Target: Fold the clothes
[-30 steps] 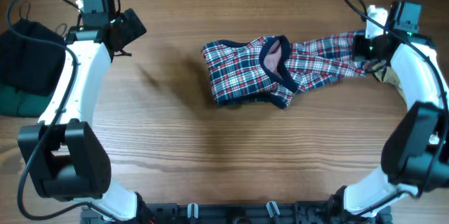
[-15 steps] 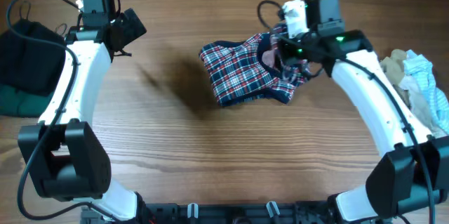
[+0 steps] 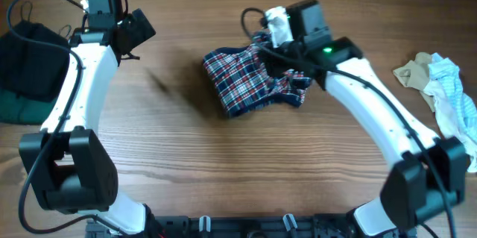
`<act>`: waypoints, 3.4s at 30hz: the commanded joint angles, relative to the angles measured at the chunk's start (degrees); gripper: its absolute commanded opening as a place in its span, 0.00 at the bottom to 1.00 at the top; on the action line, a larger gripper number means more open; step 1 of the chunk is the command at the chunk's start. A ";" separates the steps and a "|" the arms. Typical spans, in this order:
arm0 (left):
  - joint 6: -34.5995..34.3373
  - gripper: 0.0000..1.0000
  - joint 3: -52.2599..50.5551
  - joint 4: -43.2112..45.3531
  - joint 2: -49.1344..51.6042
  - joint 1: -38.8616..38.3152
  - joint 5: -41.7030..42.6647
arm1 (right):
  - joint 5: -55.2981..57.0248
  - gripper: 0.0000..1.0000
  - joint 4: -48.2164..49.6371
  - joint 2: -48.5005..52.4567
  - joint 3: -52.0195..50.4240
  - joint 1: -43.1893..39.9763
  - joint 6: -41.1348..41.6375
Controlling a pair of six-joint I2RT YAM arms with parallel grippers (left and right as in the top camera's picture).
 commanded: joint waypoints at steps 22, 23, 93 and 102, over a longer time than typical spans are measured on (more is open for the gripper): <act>-0.17 1.00 0.72 0.04 -1.42 0.35 0.50 | -22.80 0.70 8.46 15.50 0.81 12.07 6.38; -0.17 1.00 0.72 0.04 -1.42 0.35 0.50 | -26.51 0.71 8.90 15.37 0.81 12.07 6.34; 16.13 0.08 0.33 -7.69 23.58 -20.02 6.05 | -1.31 0.04 -1.01 22.18 0.37 -9.09 -10.29; 16.52 0.08 0.33 -5.97 23.69 -20.17 6.08 | -0.52 0.04 -5.57 12.50 9.70 -8.79 -10.36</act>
